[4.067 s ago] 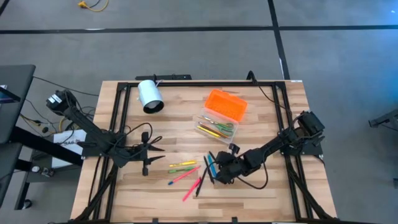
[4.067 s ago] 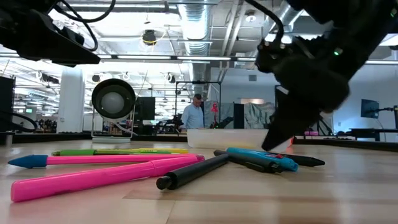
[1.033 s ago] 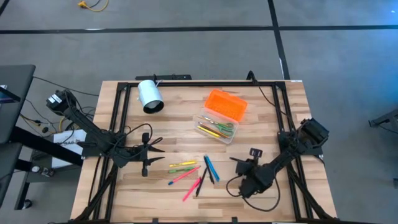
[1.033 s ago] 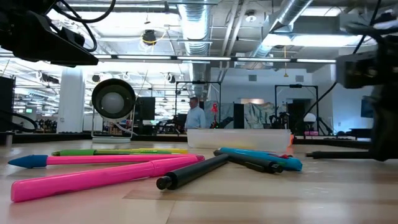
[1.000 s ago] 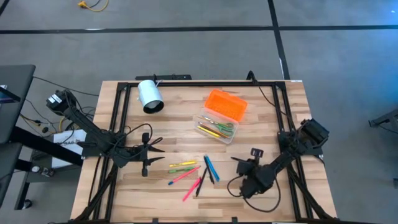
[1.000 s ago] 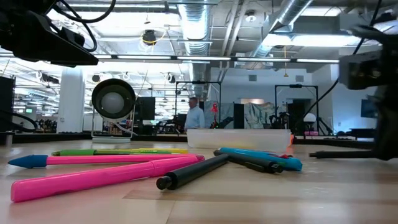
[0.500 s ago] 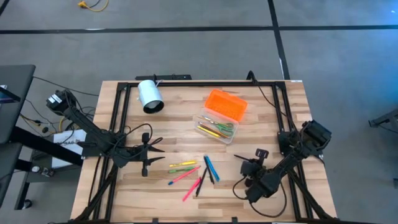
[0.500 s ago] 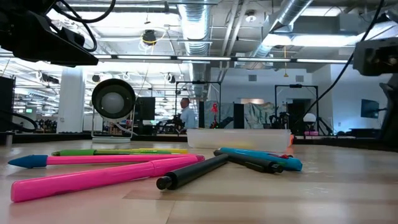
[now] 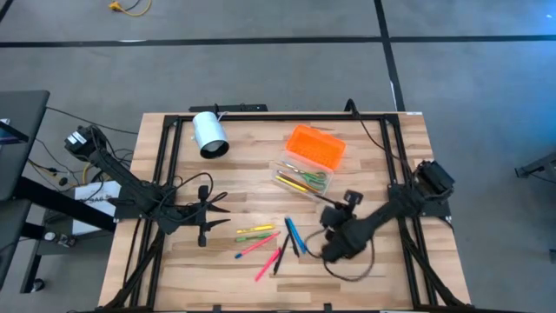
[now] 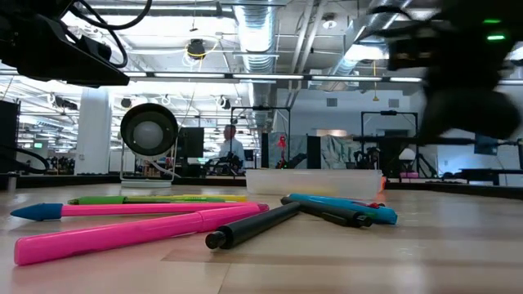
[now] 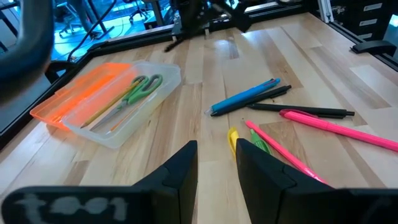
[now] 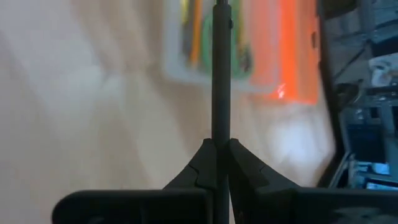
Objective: Pick & place school supplies into a supply box
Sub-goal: Put the right black pen into the supply box
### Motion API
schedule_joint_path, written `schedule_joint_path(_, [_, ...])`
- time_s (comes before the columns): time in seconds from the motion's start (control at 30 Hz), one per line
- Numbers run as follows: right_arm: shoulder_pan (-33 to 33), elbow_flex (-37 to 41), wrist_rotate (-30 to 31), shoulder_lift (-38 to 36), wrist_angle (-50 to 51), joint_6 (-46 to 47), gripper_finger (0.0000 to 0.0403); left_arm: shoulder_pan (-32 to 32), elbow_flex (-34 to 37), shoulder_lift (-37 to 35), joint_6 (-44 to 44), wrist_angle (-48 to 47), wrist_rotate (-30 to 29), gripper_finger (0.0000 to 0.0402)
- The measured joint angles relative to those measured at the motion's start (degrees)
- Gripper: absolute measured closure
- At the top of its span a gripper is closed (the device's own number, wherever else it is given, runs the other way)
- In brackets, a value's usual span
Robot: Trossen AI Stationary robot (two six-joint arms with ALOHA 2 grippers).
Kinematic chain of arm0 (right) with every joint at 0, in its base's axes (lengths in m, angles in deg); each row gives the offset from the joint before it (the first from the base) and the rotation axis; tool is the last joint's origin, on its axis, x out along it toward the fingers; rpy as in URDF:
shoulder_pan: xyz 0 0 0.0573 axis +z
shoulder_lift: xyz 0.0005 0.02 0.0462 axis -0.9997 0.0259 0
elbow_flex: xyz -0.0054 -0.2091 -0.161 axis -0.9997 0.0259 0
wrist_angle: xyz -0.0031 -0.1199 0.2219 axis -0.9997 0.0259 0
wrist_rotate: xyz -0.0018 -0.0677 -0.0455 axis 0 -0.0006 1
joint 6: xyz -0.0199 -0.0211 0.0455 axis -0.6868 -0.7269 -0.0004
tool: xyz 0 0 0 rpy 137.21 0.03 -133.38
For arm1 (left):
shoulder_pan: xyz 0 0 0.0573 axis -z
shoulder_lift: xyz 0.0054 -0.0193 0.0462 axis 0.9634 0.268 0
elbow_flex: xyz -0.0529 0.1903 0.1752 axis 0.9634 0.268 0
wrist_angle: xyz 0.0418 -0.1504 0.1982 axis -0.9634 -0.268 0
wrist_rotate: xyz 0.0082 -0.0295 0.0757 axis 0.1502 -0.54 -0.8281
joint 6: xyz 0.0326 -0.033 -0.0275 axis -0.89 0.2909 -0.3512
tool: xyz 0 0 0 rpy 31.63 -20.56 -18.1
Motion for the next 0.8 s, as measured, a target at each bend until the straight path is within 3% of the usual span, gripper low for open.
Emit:
schedule_joint_path(0.17, [-8.21,-3.62,3.19,-0.04,-1.89,-11.06,0.0399,0.01,0.0,0.0,0.04,0.26,0.0,0.0301])
schedule_joint_path(0.37, [-16.99,-4.51,2.78,-0.04,-11.08,-27.06,0.0399,0.0,-0.02,0.0,0.39,0.4,0.02,0.0301])
schedule_joint_path(0.8, [-26.82,-4.02,-2.03,-0.04,-26.59,-39.83,0.0385,0.0,-0.02,0.0,1.36,0.42,0.04,0.0302])
